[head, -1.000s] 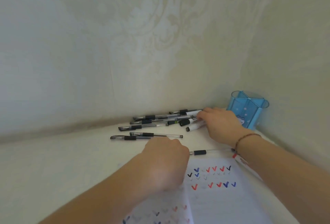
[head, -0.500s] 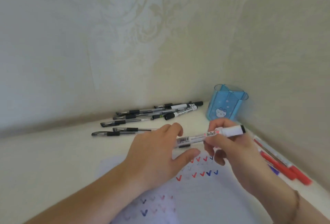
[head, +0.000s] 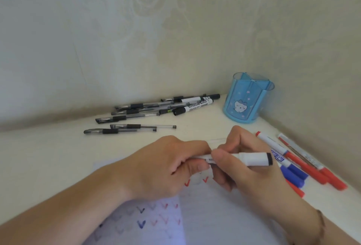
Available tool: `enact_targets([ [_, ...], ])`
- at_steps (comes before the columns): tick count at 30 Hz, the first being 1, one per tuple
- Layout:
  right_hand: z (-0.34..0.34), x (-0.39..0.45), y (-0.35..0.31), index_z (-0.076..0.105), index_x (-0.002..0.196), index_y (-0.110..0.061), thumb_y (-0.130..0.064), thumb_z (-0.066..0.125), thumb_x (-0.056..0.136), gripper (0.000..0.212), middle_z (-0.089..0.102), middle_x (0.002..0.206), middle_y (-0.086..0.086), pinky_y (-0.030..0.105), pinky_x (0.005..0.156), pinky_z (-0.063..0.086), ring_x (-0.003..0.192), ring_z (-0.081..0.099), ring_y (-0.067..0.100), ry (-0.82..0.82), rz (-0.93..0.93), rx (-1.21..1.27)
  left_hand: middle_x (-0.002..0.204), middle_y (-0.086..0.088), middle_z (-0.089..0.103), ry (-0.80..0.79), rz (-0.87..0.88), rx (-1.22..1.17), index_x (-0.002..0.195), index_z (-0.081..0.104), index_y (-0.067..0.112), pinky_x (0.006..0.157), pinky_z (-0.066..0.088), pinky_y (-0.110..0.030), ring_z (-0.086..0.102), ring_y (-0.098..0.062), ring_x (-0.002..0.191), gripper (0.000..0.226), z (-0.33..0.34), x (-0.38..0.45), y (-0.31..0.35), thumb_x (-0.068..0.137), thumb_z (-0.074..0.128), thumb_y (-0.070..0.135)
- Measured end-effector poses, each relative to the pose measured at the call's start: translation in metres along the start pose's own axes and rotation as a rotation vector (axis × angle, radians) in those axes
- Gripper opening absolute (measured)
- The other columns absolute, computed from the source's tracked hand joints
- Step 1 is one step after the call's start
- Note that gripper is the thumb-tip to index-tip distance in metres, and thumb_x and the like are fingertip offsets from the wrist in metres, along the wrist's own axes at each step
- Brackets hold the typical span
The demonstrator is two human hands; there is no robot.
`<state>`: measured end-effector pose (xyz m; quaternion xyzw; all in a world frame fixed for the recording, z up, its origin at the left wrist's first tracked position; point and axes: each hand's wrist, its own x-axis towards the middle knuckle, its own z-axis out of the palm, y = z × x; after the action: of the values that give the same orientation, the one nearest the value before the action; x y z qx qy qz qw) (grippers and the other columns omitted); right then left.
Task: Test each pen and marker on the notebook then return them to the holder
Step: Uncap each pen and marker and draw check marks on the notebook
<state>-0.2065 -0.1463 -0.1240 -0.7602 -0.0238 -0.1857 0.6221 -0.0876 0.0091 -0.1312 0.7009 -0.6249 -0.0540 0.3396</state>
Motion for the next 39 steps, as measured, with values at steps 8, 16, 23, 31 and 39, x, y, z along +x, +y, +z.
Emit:
enact_targets([
  [8, -0.014, 0.005, -0.002, 0.073, 0.073, -0.021, -0.041, 0.081, 0.068, 0.022, 0.071, 0.063, 0.001, 0.021, 0.048, 0.046, 0.051, 0.060, 0.013, 0.055, -0.002, -0.086, 0.069, 0.009, 0.062, 0.230, 0.007, 0.114, 0.099, 0.068, 0.028, 0.053, 0.042, -0.021, 0.053, -0.008, 0.059, 0.016, -0.005, 0.001, -0.012, 0.090, 0.064, 0.040],
  [16, -0.016, 0.008, 0.003, 0.073, 0.093, -0.045, -0.053, 0.068, 0.064, 0.030, 0.068, 0.092, -0.018, 0.014, 0.072, 0.038, 0.090, 0.056, 0.002, 0.033, 0.017, -0.509, 0.088, -0.007, 0.069, 0.426, -0.109, -0.798, 0.117, 0.055, 0.032, 0.066, 0.056, -0.035, 0.066, -0.022, 0.072, 0.062, 0.004, 0.005, 0.002, 0.067, 0.085, 0.010],
  [23, -0.016, 0.006, -0.010, 0.072, 0.076, -0.021, -0.020, 0.086, 0.062, 0.020, 0.065, 0.063, 0.010, 0.015, 0.054, 0.047, 0.055, 0.060, 0.011, 0.112, 0.049, 0.045, 0.104, 0.013, 0.065, 0.242, -0.178, -0.251, 0.112, 0.062, 0.027, 0.083, 0.053, -0.026, 0.064, -0.013, 0.097, 0.037, 0.008, 0.003, 0.004, 0.082, 0.068, 0.046],
  [31, -0.004, 0.001, 0.000, 0.069, 0.076, -0.024, -0.033, 0.077, 0.077, 0.013, 0.065, 0.056, 0.002, 0.020, 0.045, 0.042, 0.043, 0.051, 0.013, 0.063, 0.025, -0.058, 0.094, 0.009, 0.063, 0.182, -0.032, 0.036, 0.114, 0.060, 0.016, 0.076, 0.043, -0.016, 0.057, -0.004, 0.088, 0.018, 0.009, 0.002, 0.005, 0.100, 0.049, 0.022],
  [39, 0.003, -0.005, 0.001, 0.059, 0.065, -0.019, -0.028, 0.065, 0.076, 0.016, 0.059, 0.048, 0.009, 0.014, 0.043, 0.039, 0.038, 0.049, 0.011, -0.039, -0.093, 0.032, 0.051, 0.004, 0.048, 0.048, 0.024, -0.080, 0.089, 0.054, 0.032, 0.046, 0.027, -0.015, 0.041, -0.009, 0.042, 0.009, -0.003, -0.001, 0.010, 0.096, 0.052, 0.037],
])
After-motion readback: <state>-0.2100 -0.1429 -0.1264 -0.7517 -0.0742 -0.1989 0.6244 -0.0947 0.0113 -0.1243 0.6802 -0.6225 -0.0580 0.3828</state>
